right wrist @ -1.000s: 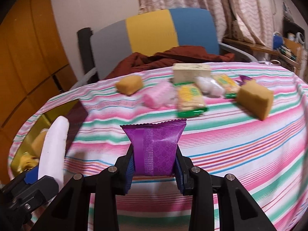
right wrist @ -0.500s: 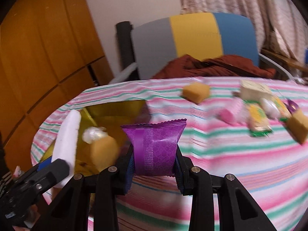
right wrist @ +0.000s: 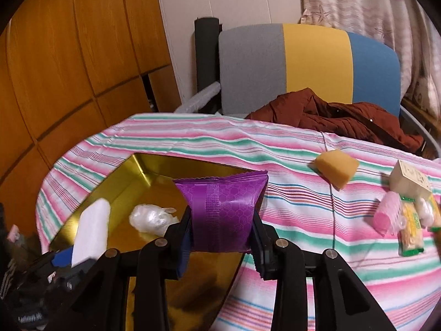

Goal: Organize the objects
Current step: 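Carry the eraser sponge and purple sachet over the gold tray with both tools, then open both tools to drop the eraser sponge and sachet into the tray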

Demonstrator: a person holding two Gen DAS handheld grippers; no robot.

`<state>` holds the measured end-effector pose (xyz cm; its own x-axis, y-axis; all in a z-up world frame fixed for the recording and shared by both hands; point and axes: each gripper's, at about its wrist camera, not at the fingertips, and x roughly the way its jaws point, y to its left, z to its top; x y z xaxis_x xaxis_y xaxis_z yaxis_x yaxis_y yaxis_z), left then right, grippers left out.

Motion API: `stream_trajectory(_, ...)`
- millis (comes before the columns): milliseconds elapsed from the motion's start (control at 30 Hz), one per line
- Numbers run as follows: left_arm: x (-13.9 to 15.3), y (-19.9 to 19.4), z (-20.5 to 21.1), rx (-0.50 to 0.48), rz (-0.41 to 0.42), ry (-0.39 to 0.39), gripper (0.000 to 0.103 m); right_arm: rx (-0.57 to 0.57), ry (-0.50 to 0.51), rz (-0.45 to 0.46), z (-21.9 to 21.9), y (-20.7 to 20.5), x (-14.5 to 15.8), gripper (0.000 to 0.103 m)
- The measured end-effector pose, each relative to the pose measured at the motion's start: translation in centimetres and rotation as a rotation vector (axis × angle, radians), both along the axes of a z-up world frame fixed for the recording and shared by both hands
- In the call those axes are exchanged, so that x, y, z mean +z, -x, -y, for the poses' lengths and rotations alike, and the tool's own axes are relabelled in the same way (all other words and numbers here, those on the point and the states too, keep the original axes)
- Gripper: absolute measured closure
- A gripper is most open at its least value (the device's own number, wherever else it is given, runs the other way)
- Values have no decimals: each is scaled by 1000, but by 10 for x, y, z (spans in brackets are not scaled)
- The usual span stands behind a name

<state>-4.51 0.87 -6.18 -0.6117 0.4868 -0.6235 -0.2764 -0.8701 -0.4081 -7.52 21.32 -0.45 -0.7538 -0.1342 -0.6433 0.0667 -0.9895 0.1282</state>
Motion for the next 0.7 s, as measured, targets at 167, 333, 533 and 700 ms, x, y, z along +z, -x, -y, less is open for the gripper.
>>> stream_trajectory(167,-5,-3,-6,-36,18,-1,35,-25,29,38,-6,7,-11,41)
stream_trajectory(333,-7,-6,-21,-106,35,-7,34,-69,70,-6,-17,-19,-6,30)
stream_trajectory(533,3,-8,-29,-89,7,62,28,-126,143,-32,-35,-50,-5,28)
stream_trajectory(700,6,-4,-18,-33,22,44,26,-181,199,-37,-54,-70,-7,22)
